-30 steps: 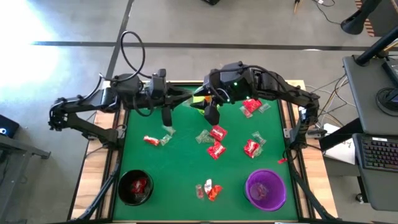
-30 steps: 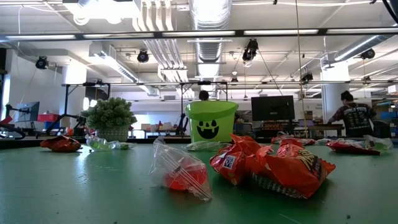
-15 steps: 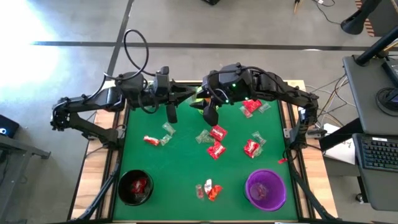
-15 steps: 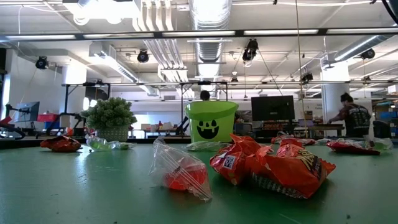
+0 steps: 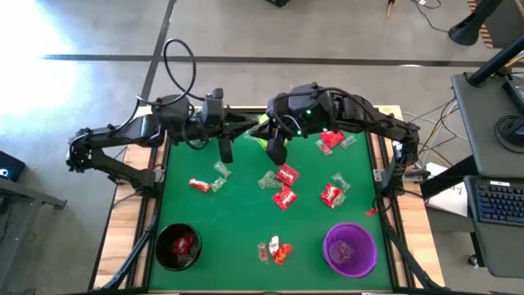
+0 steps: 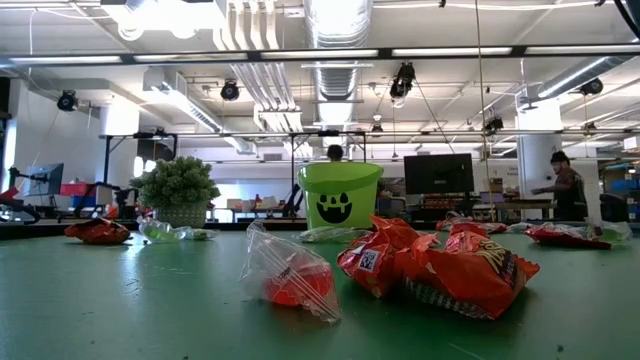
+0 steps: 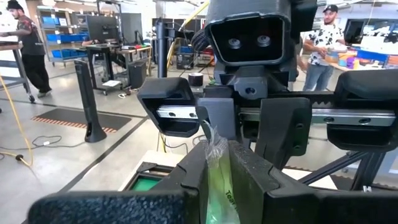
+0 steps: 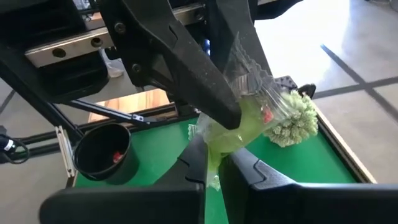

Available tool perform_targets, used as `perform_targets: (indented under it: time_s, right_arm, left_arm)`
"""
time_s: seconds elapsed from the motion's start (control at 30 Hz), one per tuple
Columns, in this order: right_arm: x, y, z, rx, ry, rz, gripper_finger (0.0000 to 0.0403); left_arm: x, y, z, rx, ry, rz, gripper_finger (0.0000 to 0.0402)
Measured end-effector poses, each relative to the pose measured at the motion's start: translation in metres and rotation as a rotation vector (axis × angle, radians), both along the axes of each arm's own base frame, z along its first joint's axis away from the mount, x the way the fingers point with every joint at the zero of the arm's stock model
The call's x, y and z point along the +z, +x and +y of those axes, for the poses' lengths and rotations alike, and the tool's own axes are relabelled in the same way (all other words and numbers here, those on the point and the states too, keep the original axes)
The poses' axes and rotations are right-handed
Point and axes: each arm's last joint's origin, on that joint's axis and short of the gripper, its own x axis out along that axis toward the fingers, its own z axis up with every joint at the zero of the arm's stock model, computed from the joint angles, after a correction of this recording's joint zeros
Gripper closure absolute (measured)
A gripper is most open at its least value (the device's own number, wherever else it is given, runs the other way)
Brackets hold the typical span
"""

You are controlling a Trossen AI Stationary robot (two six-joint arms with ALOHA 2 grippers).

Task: Organize candy in baskets
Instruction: Put the green candy into the violet bucket

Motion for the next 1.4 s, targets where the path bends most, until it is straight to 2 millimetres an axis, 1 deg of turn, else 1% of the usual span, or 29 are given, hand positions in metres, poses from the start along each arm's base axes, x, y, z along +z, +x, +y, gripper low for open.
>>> perform_targets:
  time_s: [0.2,0.47,0.57,0.73,0.83,0.9,1.0,1.1,1.27,1.4]
  right_arm:
    - [-0.008,-0.004,0.001,-0.017,0.049,0.092,0.0390]
    - [-0.018,-0.010,0.016,-0.011,0.098,0.213,0.0390]
    - [-0.025,-0.017,0.022,-0.027,0.118,0.311,0.0390]
    - [-0.043,-0.029,0.034,-0.133,0.102,0.535,0.0390]
    - [-0.052,-0.033,0.043,-0.185,0.104,0.634,0.0390]
    - [-0.055,-0.031,0.051,-0.185,0.111,0.631,0.0390]
    - [-0.059,-0.032,0.065,-0.159,0.114,0.650,0.0390]
    - [-0.066,-0.033,0.078,-0.165,0.132,0.682,0.0390]
    - [-0.087,-0.035,0.098,-0.179,0.140,0.762,0.0390]
    - [-0.106,-0.041,0.110,-0.235,0.161,0.835,0.0390]
  left_arm:
    - [0.002,-0.002,0.000,0.006,0.004,-0.003,0.0355]
    - [0.001,-0.009,0.000,0.006,0.044,0.055,0.0311]
    - [-0.003,-0.012,0.000,0.018,0.042,0.105,0.0303]
    - [-0.014,-0.014,0.000,0.018,0.035,0.221,0.0302]
    - [-0.020,-0.015,0.000,0.017,0.032,0.285,0.0302]
    - [-0.024,-0.017,0.000,0.016,0.029,0.327,0.0302]
    - [-0.029,-0.018,0.000,0.015,0.026,0.377,0.0302]
    - [-0.033,-0.020,-0.001,0.014,0.024,0.421,0.0302]
    - [-0.037,-0.024,-0.001,0.013,0.021,0.467,0.0302]
    - [-0.039,-0.035,-0.002,0.011,0.021,0.498,0.0302]
